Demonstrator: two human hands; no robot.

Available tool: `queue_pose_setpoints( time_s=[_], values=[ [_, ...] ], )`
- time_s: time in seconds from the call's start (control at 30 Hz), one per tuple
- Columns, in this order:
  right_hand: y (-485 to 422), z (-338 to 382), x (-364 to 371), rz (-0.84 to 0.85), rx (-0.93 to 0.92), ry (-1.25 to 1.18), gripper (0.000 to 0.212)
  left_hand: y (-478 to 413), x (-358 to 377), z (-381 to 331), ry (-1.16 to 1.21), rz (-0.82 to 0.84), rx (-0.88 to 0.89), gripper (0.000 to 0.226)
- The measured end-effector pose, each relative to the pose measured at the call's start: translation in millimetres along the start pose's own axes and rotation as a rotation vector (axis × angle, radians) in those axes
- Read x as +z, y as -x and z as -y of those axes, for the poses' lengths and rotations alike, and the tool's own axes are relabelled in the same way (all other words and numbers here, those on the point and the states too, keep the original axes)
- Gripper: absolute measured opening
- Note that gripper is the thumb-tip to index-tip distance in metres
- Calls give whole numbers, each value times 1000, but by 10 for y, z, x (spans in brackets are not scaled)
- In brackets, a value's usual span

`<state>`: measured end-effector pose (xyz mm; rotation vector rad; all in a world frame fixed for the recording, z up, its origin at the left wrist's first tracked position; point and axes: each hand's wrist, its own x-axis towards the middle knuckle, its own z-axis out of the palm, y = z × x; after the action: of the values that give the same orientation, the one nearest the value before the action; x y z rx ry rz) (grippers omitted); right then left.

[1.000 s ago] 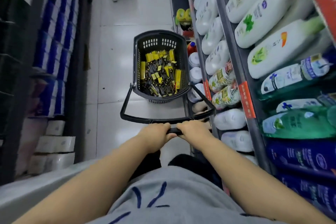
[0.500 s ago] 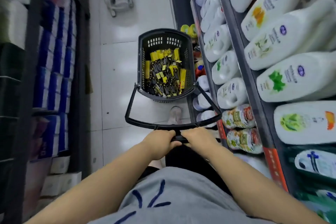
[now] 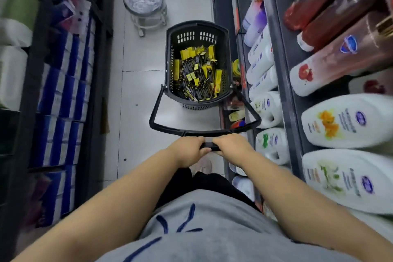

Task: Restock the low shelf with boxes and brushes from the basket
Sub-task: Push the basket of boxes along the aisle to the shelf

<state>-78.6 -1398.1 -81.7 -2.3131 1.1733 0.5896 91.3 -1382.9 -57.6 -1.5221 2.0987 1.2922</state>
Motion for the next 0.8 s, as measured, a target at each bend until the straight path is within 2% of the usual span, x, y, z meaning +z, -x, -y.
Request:
queue_pose_setpoints(
  time_s=[0.2, 0.5, 0.67, 0.8],
  values=[
    [-665, -334, -474, -8, -10, -10, 22, -516, -680, 237, 8, -24, 5, 23],
    [-1803, -918, -1550, 7, 98, -24, 25, -1538, -2186, 590, 61, 172, 10, 29],
    [-2424, -1189, -2256, 5, 148, -35, 33, -2024, -3023, 755, 48, 174, 26, 29],
    [-2819, -1430, -2616, 37, 174, -33, 29, -2358, -3462, 884, 38, 186, 55, 25]
  ],
)
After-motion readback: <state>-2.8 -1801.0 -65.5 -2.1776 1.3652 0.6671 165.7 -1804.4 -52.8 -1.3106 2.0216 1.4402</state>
